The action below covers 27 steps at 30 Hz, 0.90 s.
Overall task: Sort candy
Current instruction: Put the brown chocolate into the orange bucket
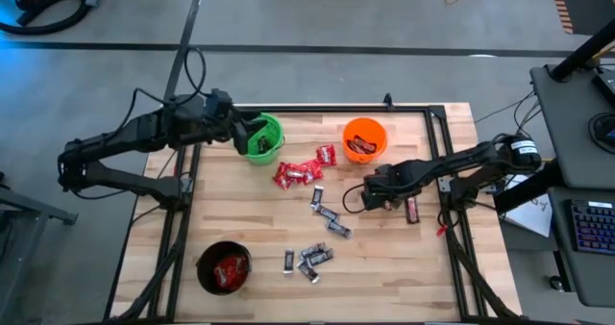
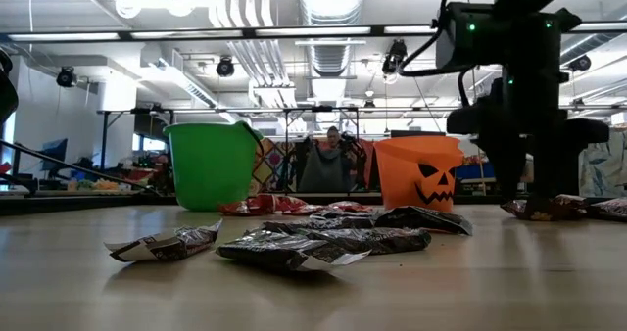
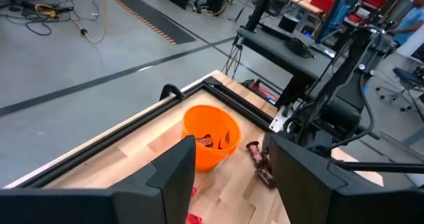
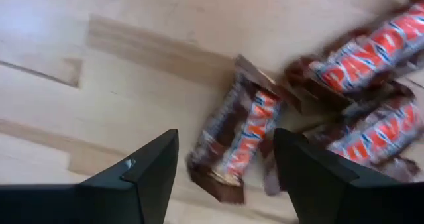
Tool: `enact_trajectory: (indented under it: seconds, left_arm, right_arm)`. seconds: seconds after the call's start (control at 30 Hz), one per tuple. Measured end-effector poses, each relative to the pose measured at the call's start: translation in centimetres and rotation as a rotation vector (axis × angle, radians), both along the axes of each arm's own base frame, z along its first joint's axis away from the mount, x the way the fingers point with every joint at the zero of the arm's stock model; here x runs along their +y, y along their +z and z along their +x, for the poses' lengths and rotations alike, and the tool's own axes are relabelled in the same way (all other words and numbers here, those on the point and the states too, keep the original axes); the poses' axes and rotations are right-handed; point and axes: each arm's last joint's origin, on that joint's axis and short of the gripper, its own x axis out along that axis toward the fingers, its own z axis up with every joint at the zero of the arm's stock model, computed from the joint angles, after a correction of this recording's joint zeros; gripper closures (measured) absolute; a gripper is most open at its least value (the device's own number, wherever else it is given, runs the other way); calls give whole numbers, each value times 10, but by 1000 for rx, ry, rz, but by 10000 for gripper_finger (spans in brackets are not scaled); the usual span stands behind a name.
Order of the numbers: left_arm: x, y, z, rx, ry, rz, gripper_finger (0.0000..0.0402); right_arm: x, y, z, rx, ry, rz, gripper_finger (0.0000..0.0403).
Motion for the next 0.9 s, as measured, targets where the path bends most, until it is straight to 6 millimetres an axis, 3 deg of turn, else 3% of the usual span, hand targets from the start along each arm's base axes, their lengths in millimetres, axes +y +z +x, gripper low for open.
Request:
enact_trajectory:
  seconds: [0.43, 0.9]
  left_arm:
    - [2, -5, 8, 29, 2, 1, 227]
    - [2, -5, 8, 32, -1, 10, 227]
  right_arm:
    - [-1, -18, -1, -57, 2, -39, 181]
    - [-1, -14, 5, -101, 28, -42, 328]
